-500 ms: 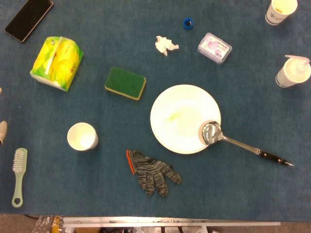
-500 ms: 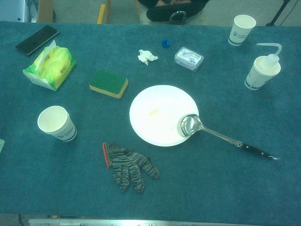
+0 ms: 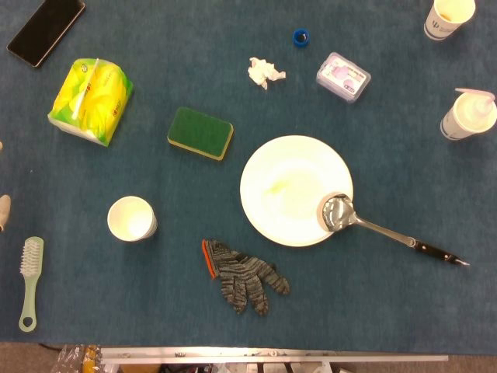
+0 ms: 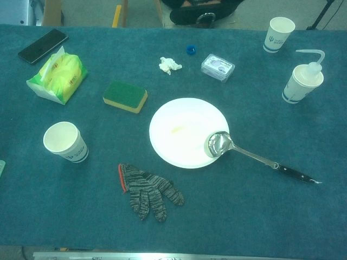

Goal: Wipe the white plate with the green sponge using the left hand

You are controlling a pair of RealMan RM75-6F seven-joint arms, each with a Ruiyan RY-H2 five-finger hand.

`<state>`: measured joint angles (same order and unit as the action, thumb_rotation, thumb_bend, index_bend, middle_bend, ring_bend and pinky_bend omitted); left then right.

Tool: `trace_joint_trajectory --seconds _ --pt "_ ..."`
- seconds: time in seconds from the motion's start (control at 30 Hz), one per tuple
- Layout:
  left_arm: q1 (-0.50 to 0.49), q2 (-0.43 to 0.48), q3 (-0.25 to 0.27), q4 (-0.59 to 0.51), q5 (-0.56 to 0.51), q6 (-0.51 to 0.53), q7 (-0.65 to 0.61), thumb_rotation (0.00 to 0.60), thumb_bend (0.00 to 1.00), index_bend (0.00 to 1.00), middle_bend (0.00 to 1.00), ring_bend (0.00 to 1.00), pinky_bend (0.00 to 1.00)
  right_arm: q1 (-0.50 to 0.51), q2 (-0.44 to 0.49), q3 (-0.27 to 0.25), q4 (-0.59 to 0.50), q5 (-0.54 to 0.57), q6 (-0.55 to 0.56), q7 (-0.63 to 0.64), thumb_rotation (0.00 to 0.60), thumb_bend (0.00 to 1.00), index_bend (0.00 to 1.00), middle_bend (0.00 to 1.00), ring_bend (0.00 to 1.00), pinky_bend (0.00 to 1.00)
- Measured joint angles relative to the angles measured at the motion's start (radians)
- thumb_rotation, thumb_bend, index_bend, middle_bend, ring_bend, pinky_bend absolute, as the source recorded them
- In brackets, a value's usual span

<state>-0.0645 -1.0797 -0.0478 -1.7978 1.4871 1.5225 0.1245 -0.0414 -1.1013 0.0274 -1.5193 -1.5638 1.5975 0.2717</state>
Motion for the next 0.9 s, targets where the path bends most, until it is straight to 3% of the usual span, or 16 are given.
trace_joint_trajectory --seconds 0.4,0.9 --pt "-0.058 0.041 -0.005 -0.030 0.031 -0.077 0.004 0.600 0.32 0.23 0.20 0.05 0.10 0.019 -0.004 0.008 -0.006 -0.004 -0.018 -0.011 0.600 0.26 0.30 0.29 0.20 0.32" --pt "-0.271 0.070 -0.061 -0.082 0.003 -0.353 0.052 0.600 0.32 0.23 0.20 0.05 0.10 0.033 -0.007 0.017 -0.015 0.004 -0.032 -0.025 0.600 0.26 0.30 0.29 0.20 0.32"
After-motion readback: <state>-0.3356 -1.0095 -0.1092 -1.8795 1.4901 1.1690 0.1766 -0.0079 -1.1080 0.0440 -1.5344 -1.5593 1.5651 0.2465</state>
